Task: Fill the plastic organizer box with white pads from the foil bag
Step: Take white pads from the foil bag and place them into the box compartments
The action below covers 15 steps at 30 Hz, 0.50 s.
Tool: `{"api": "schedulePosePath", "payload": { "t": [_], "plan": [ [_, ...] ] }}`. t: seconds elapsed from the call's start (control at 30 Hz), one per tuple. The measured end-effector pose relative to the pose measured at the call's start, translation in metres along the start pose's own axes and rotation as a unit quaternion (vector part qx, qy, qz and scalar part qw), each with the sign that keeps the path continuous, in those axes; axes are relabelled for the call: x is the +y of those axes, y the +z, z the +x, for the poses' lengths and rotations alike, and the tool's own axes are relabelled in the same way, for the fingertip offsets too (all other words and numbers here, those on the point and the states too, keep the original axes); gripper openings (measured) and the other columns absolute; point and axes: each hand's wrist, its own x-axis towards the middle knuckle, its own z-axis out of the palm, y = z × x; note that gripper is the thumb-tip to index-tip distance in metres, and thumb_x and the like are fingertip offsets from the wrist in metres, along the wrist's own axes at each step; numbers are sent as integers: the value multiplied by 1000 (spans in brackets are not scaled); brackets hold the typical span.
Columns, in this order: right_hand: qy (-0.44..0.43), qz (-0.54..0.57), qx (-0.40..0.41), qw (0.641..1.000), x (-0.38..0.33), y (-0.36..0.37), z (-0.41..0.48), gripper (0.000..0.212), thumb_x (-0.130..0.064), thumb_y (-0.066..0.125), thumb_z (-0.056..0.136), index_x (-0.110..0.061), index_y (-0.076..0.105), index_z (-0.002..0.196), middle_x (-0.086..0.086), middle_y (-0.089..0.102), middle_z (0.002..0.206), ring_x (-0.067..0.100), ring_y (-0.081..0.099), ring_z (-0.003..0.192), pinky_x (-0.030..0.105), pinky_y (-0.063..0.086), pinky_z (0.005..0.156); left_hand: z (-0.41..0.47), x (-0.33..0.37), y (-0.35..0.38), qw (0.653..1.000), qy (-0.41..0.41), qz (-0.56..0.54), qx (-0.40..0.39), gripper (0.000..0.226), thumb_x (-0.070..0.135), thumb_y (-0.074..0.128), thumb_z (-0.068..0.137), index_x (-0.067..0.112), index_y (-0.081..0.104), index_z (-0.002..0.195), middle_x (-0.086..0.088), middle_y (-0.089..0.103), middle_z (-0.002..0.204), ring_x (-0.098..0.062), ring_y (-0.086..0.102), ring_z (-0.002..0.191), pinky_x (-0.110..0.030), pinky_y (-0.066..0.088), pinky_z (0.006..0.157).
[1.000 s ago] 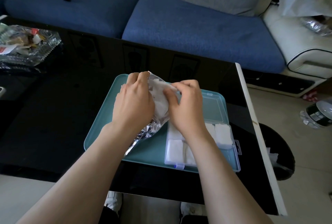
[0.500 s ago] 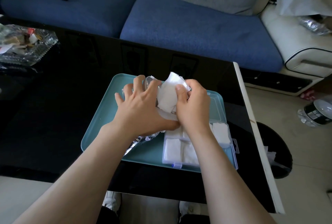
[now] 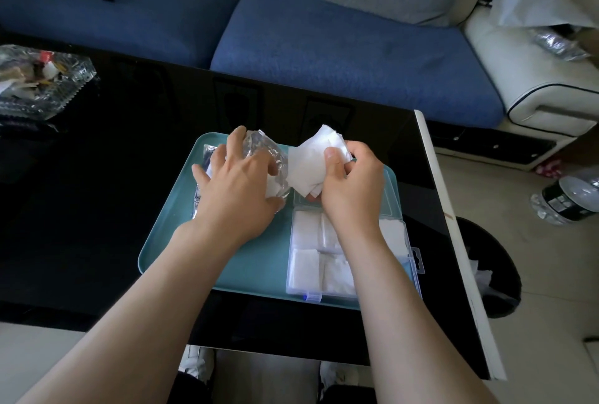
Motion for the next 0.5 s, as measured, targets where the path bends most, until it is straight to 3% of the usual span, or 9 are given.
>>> {"api": "schedulePosePath", "payload": {
  "t": [0.1, 0.2, 0.33, 0.43, 0.5],
  "plan": [
    [19, 0, 0, 1000, -1, -2, 1, 15, -29, 58, 108, -20, 63, 118, -13, 64, 94, 9, 66, 88, 26, 55, 68, 1, -1, 3, 999, -11, 38, -4, 24, 47, 70, 97, 30, 69, 115, -3, -10, 175, -48, 0, 158, -75, 6, 121],
    [21, 2, -9, 1000, -2, -6, 1, 15, -29, 57, 108, -20, 63, 119, -14, 63, 96, 10, 66, 90, 32, 58, 73, 0, -2, 10, 992, -22, 120, -37, 30, 54, 54, 104, 31, 71, 116, -5, -27, 172, -59, -19, 152, -71, -6, 123],
    [-4, -4, -31, 1000, -1, -13, 0, 3, -27, 57, 108, -27, 59, 110, -17, 62, 93, 5, 64, 86, 24, 53, 67, -3, 2, 12, 988, -17, 142, -52, 44, 63, 40, 105, 34, 71, 112, -5, -40, 166, -61, -35, 145, -71, -16, 119],
    [-12, 14, -54, 998, 1, -21, -1, 8, -29, 58, 107, -25, 64, 112, -11, 68, 96, 9, 69, 89, 39, 64, 68, -2, 9, 12, 994, 32, 98, 32, 26, 43, 44, 109, 37, 66, 121, -11, -32, 169, -53, -36, 149, -74, -13, 118],
    [-11, 20, -70, 997, 4, -27, -1, 15, -31, 59, 107, -22, 66, 117, -4, 71, 102, 12, 71, 94, 40, 66, 68, -1, 15, 9, 992, 55, 14, 111, 30, 27, 44, 110, 27, 65, 131, -19, -9, 174, -43, -22, 158, -67, -4, 123]
  ]
}}
